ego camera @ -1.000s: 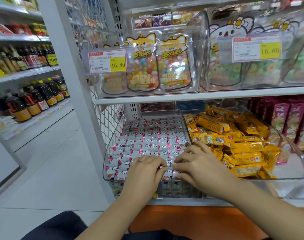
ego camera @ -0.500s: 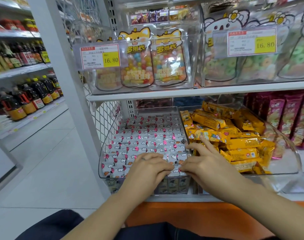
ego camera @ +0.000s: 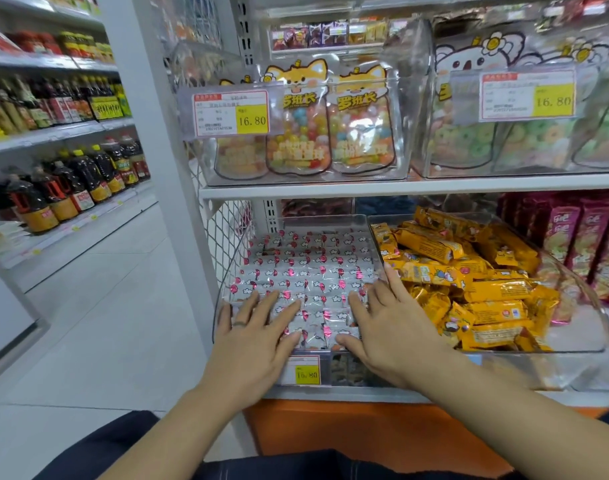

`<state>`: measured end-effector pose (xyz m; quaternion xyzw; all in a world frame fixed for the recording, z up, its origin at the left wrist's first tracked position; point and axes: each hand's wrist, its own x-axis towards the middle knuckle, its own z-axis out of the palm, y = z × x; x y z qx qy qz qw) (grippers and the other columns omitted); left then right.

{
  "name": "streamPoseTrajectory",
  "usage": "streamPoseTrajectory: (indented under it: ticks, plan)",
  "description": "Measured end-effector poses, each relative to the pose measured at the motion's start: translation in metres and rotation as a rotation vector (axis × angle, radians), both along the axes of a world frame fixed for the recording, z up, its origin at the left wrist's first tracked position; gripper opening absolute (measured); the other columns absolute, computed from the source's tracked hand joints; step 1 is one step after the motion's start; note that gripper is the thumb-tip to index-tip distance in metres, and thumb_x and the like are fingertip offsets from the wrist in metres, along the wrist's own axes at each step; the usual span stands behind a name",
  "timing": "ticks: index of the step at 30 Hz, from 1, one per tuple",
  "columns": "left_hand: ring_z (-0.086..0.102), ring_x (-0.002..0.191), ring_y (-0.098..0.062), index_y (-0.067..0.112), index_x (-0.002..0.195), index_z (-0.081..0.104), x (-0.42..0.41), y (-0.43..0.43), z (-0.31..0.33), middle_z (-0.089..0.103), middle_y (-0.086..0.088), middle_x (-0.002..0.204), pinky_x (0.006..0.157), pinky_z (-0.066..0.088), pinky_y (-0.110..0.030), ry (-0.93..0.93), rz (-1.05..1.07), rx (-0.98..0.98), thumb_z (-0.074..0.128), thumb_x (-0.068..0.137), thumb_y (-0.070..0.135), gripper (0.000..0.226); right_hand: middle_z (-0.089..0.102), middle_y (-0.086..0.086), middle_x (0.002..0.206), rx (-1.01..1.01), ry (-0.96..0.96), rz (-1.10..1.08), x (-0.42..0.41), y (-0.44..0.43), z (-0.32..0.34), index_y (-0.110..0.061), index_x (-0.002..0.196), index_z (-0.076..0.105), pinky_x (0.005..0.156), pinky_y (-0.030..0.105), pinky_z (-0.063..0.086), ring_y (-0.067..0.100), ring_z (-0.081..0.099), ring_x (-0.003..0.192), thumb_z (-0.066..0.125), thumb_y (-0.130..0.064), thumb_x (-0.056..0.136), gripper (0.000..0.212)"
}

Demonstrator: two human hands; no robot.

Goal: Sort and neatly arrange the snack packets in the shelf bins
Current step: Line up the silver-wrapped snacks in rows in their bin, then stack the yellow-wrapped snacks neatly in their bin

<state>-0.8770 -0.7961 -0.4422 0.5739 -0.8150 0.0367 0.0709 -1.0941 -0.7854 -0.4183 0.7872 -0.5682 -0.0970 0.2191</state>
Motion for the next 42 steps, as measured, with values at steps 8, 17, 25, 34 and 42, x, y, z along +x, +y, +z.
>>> streamPoseTrajectory:
  ticks: [8, 17, 25, 34, 42]
  plan:
    - [-0.012, 0.145, -0.019, 0.05, 0.144, -0.002, -0.001, -0.005, 0.008, -0.007, 0.009, 0.158, 0.115, -0.009, -0.052, -0.002, 0.018, 0.185, 0.013, 0.098, 0.052, 0.049, 0.063, 0.008, 0.116, 0.047, -0.039, 0.007, 0.003, -0.007, 0.021, -0.012, 0.136, 0.042, 0.111, 0.054, -0.019, 0.025, 0.042, 0.129, -0.01, -0.066, 0.085, 0.09]
    - [-0.008, 0.145, -0.016, 0.051, 0.144, 0.008, -0.017, -0.015, 0.013, 0.001, 0.011, 0.158, 0.111, -0.012, -0.054, 0.089, -0.004, 0.143, 0.009, 0.096, 0.056, 0.048, 0.066, 0.0, 0.079, 0.09, 0.016, -0.047, 0.011, -0.033, 0.021, -0.015, 0.092, 0.067, 0.109, 0.053, -0.024, 0.02, 0.058, 0.106, -0.006, -0.069, 0.086, 0.091]
    - [0.005, 0.145, -0.019, 0.046, 0.144, 0.022, -0.024, -0.017, 0.019, 0.013, 0.008, 0.157, 0.113, -0.003, -0.057, 0.108, 0.011, 0.106, 0.02, 0.098, 0.052, 0.047, 0.066, 0.001, 0.106, 0.096, -0.123, 0.014, 0.004, -0.026, 0.025, -0.015, 0.121, 0.056, 0.112, 0.048, -0.019, 0.02, 0.051, 0.119, 0.004, -0.06, 0.093, 0.075]
    - [0.035, 0.131, -0.011, 0.035, 0.132, 0.049, -0.093, -0.016, 0.048, 0.042, 0.014, 0.139, 0.115, 0.005, -0.044, 0.341, -0.222, -0.02, 0.041, 0.097, 0.039, 0.036, 0.068, -0.002, 0.103, -0.326, -0.586, -0.031, -0.075, -0.001, 0.028, -0.021, 0.107, 0.066, 0.084, 0.037, 0.042, 0.025, 0.059, 0.098, 0.056, -0.03, 0.088, 0.023]
    - [0.041, 0.124, -0.011, 0.031, 0.128, 0.053, -0.147, -0.04, 0.056, 0.048, 0.012, 0.133, 0.111, 0.023, -0.039, 0.443, -0.375, -0.032, 0.048, 0.095, 0.03, 0.033, 0.062, -0.002, 0.11, -0.164, -0.843, -0.218, -0.118, -0.01, 0.024, -0.02, 0.117, 0.061, 0.08, 0.028, 0.046, 0.018, 0.058, 0.098, 0.065, -0.04, 0.084, 0.04]
